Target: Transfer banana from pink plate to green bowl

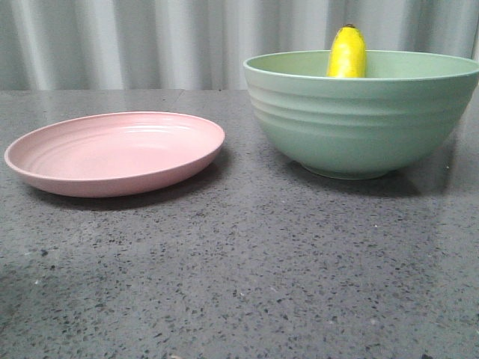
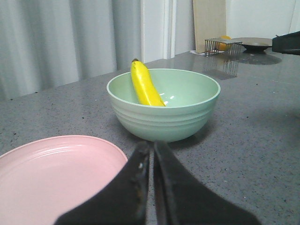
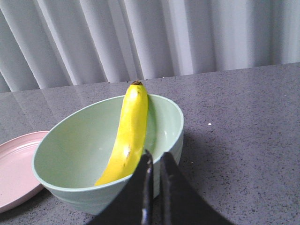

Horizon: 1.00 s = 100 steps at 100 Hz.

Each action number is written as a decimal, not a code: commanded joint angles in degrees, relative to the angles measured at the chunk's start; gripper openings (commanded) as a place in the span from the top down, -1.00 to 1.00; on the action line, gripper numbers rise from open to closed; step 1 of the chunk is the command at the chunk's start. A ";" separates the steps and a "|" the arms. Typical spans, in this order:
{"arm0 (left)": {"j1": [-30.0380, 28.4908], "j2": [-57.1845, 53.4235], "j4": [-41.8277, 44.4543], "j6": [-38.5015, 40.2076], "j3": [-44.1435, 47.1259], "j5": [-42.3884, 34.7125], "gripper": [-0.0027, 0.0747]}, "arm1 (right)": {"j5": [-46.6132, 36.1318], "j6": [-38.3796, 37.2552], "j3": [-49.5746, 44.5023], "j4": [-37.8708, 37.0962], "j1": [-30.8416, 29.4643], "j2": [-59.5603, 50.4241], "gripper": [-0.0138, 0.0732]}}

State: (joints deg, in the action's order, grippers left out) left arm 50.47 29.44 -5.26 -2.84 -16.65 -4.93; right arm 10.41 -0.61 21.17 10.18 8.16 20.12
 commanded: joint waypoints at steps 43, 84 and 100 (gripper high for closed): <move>-2.90 -0.01 -0.02 0.02 4.26 -10.68 0.98 | -4.45 0.61 1.38 -0.55 -0.30 0.27 0.83; -19.02 -0.01 0.09 0.02 13.89 -31.04 0.98 | -4.45 0.61 1.38 -0.55 -0.30 0.27 0.83; -26.32 -1.56 0.62 0.02 17.47 -34.01 0.98 | -4.45 0.61 1.38 -0.55 -0.30 0.27 0.83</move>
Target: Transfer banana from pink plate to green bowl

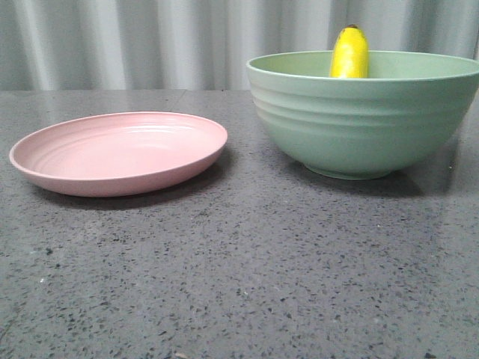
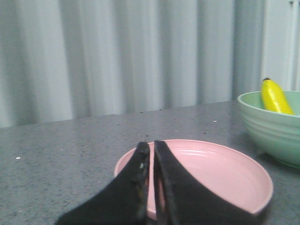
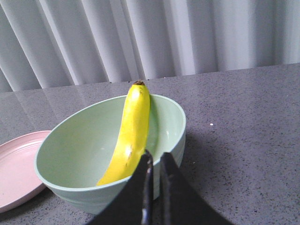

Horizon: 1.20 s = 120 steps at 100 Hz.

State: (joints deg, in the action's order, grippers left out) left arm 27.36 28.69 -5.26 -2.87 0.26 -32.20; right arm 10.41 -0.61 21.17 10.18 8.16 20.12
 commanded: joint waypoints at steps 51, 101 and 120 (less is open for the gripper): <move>-17.77 -20.87 3.27 0.06 0.44 14.83 0.98 | -4.45 0.61 1.38 -0.55 -0.30 0.27 0.83; -18.15 -30.30 3.17 0.06 0.44 46.97 0.98 | -4.45 0.61 1.38 -0.55 -0.30 0.27 0.83; -18.15 -30.30 3.17 0.06 0.44 46.61 0.98 | -4.45 0.61 1.38 -0.55 -0.30 0.27 0.83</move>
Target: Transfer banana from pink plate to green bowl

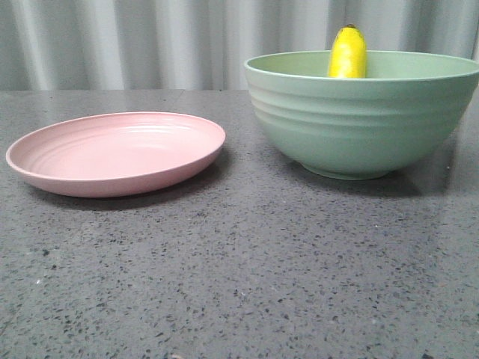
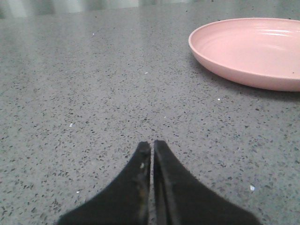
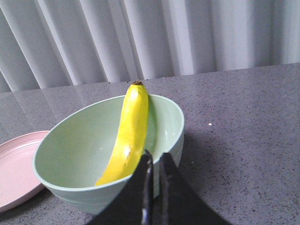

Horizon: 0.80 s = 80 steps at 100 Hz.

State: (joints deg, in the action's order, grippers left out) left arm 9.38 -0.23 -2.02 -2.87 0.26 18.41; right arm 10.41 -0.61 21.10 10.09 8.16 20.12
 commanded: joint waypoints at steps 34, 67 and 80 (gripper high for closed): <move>-0.16 -1.38 -0.07 0.06 0.44 -4.00 0.98 | -4.45 0.61 1.45 -0.46 -0.30 0.27 0.83; -0.16 -1.38 -0.07 0.06 0.44 -4.00 0.98 | -4.68 0.61 1.22 -0.46 -0.30 -0.36 0.83; -0.16 -1.38 -0.07 0.06 0.44 -4.00 0.98 | -6.07 0.61 -0.62 -0.54 -0.56 -2.02 0.83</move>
State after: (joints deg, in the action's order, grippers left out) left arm 9.38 -0.23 -2.02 -2.87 0.26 18.53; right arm 10.03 -0.54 20.03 10.09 8.01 18.74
